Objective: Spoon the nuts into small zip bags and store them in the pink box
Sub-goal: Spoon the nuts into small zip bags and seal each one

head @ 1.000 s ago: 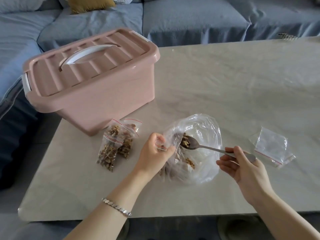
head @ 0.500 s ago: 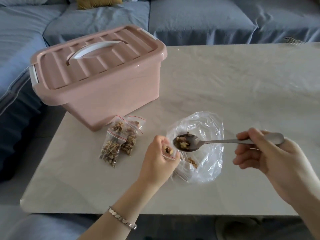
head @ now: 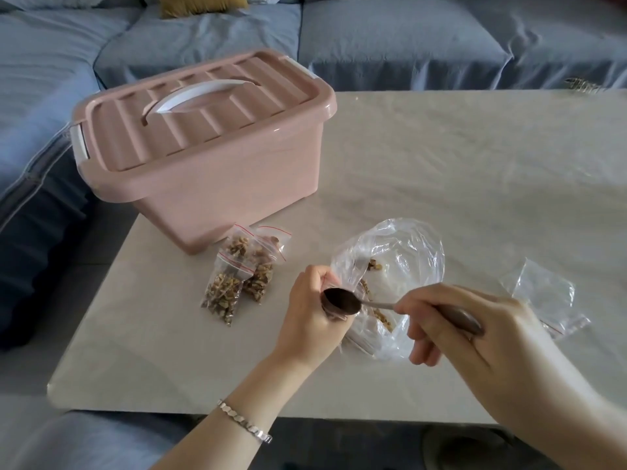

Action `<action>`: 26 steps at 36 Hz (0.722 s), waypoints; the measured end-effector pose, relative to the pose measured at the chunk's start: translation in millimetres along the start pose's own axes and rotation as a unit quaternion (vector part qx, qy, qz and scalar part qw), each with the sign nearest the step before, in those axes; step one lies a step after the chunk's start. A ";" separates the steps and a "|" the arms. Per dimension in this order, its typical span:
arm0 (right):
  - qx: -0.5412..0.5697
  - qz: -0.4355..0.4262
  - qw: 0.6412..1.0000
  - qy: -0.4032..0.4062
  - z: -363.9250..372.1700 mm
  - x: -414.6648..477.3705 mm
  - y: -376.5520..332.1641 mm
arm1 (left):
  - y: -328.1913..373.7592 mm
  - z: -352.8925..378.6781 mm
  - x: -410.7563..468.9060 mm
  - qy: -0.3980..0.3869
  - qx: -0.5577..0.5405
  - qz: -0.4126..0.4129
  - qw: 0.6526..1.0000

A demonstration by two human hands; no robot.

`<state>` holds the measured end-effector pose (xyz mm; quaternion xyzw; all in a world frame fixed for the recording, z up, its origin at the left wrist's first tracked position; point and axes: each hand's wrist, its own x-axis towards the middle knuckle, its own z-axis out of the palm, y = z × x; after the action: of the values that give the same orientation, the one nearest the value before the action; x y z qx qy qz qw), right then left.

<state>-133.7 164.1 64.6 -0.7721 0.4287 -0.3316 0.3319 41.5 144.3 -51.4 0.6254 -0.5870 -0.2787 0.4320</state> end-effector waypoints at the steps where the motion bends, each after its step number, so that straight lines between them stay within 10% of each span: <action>1: 0.000 -0.003 1.000 0.001 0.6 -0.2 0.6 | -0.5 -0.6 -0.2 0.003 0.005 0.002 1.000; 14: 0.211 0.087 0.944 0.240 -24.6 -0.7 35.6 | -6.1 -40.6 9.5 0.236 0.048 -0.022 0.970; 26: -0.114 -0.017 0.992 0.054 4.7 -45.1 116.6 | -22.7 -41.8 17.9 0.214 0.143 -0.118 0.959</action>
<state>-200.1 156.9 -41.2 -0.7930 0.4678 -0.3272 0.2128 91.2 134.3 -48.6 0.7907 -0.4362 -0.1003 0.4177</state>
